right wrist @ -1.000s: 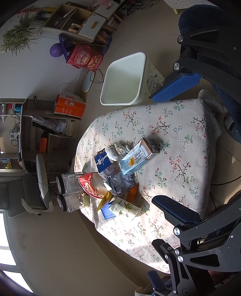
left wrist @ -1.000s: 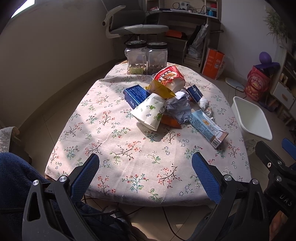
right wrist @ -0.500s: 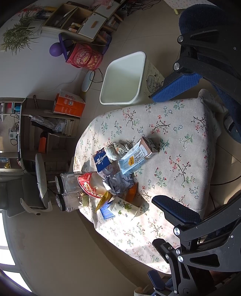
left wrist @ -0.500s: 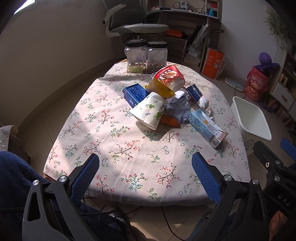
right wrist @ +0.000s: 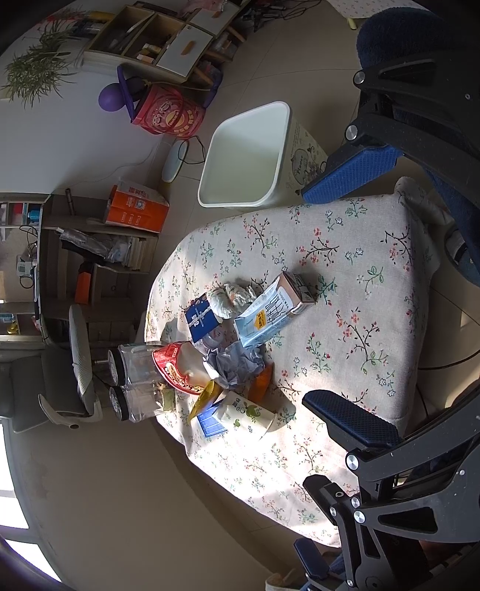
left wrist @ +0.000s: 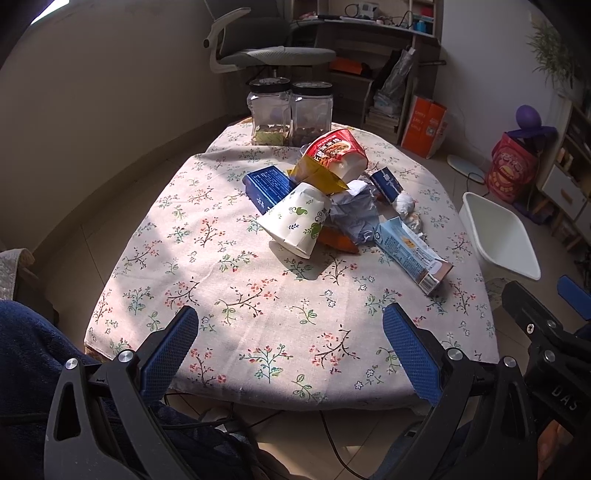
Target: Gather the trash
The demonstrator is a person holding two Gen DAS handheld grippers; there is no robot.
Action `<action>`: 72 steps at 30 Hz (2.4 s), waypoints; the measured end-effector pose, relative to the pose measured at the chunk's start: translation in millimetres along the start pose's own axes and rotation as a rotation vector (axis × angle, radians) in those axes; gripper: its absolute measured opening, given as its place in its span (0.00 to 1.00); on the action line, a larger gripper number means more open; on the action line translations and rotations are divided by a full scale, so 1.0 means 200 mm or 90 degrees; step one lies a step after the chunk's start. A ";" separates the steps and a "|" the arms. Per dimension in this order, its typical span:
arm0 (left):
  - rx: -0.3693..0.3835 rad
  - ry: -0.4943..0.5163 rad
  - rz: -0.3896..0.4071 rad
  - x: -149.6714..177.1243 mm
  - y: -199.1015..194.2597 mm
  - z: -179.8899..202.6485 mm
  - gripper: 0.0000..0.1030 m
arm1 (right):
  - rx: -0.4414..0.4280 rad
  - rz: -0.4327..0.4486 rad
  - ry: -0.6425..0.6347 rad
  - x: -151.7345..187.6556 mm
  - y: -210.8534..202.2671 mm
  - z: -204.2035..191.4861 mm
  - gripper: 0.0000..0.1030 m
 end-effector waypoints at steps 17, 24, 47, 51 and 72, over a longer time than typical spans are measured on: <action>-0.017 0.006 -0.010 -0.17 0.09 -0.08 0.94 | -0.010 -0.011 -0.022 -0.15 0.08 0.03 0.93; -0.027 0.103 -0.034 -0.42 0.27 -0.03 0.94 | -0.035 -0.036 -0.064 -0.40 0.19 0.10 0.93; 0.011 0.239 -0.129 -0.37 0.94 0.25 0.94 | -0.054 -0.316 -0.163 -0.22 0.92 0.03 0.93; 0.003 0.228 -0.143 -0.35 1.01 0.24 0.94 | -0.053 -0.341 -0.159 -0.18 0.97 0.04 0.93; 0.004 0.180 -0.149 -0.35 0.95 0.20 0.40 | -0.086 -0.365 -0.142 -0.12 0.97 0.02 0.58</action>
Point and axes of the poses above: each gripper's, at about its wrist camera, not at the fingertips, and y roughly the way its jaws point, z to its right, x to its underside, the point moved 5 cm from there along y, roughly the way its jaws point, and after that the axes turned 9 degrees about -x, right-handed, at the moved point
